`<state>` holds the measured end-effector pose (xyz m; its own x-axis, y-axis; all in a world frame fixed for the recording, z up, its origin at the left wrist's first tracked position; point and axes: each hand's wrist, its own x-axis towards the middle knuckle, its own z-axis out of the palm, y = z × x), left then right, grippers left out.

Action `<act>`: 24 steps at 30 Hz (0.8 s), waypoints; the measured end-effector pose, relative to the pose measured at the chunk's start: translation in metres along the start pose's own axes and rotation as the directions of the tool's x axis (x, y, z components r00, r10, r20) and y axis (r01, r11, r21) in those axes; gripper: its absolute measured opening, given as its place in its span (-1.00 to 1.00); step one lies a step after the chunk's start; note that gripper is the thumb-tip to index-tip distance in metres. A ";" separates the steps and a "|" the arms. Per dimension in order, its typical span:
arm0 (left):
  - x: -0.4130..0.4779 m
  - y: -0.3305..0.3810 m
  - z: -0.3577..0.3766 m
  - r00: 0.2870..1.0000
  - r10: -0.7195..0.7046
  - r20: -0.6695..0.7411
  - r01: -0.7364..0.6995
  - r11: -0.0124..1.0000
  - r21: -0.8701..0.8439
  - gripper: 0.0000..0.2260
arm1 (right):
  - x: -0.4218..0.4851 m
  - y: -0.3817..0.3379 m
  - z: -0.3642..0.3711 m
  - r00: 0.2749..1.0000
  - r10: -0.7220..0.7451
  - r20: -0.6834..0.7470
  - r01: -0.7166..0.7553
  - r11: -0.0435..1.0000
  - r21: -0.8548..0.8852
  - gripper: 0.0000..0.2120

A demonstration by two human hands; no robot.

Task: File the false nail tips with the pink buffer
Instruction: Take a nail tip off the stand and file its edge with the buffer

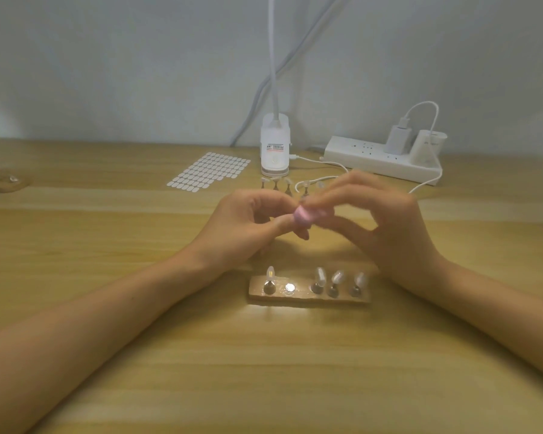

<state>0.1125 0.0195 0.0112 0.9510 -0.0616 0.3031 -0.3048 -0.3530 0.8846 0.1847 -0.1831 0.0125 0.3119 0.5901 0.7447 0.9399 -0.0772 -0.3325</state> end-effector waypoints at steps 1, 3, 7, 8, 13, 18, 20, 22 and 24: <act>0.000 0.000 0.000 1.000 0.002 -0.001 -0.002 1.000 -0.008 -0.85 | 0.001 0.001 -0.001 0.999 0.032 -0.031 -0.032 0.999 -0.004 -0.83; 0.000 0.001 -0.001 1.000 -0.001 0.006 0.001 1.000 -0.008 -0.83 | 0.001 0.002 -0.001 0.999 0.034 -0.030 -0.034 0.999 -0.010 -0.84; 0.000 0.001 0.000 1.000 -0.013 0.013 0.013 1.000 -0.005 -0.77 | 0.000 0.002 0.001 1.000 0.011 -0.011 -0.011 1.000 0.003 -0.84; 0.001 0.000 0.000 1.000 -0.018 0.009 0.018 1.000 -0.016 -0.80 | 0.001 0.004 0.000 0.999 0.035 -0.033 -0.035 0.999 -0.003 -0.85; 0.001 -0.001 0.000 0.999 -0.016 0.032 0.016 1.000 -0.001 -0.71 | 0.001 0.005 0.001 1.000 0.006 0.019 -0.006 1.000 0.019 -0.84; 0.001 -0.002 -0.001 0.999 -0.004 0.039 0.004 1.000 -0.016 -0.83 | 0.001 0.002 0.003 0.999 -0.037 0.033 0.037 0.999 0.009 -0.85; 0.001 -0.001 -0.001 0.999 -0.009 0.034 0.010 1.000 -0.025 -0.74 | 0.002 0.001 0.004 0.998 -0.038 0.042 0.037 0.999 0.016 -0.85; 0.001 0.000 -0.001 1.000 -0.012 0.029 0.013 0.999 -0.039 -0.70 | 0.002 0.003 0.001 1.000 0.012 -0.001 -0.012 1.000 -0.006 -0.85; 0.001 0.000 -0.001 0.999 -0.011 0.036 0.012 0.999 -0.041 -0.70 | 0.001 0.003 0.001 1.000 -0.004 0.009 0.004 1.000 -0.018 -0.85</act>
<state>0.1136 0.0207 0.0117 0.9554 -0.0917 0.2807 -0.2953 -0.3149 0.9020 0.1882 -0.1819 0.0116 0.3066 0.5975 0.7410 0.9436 -0.0886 -0.3190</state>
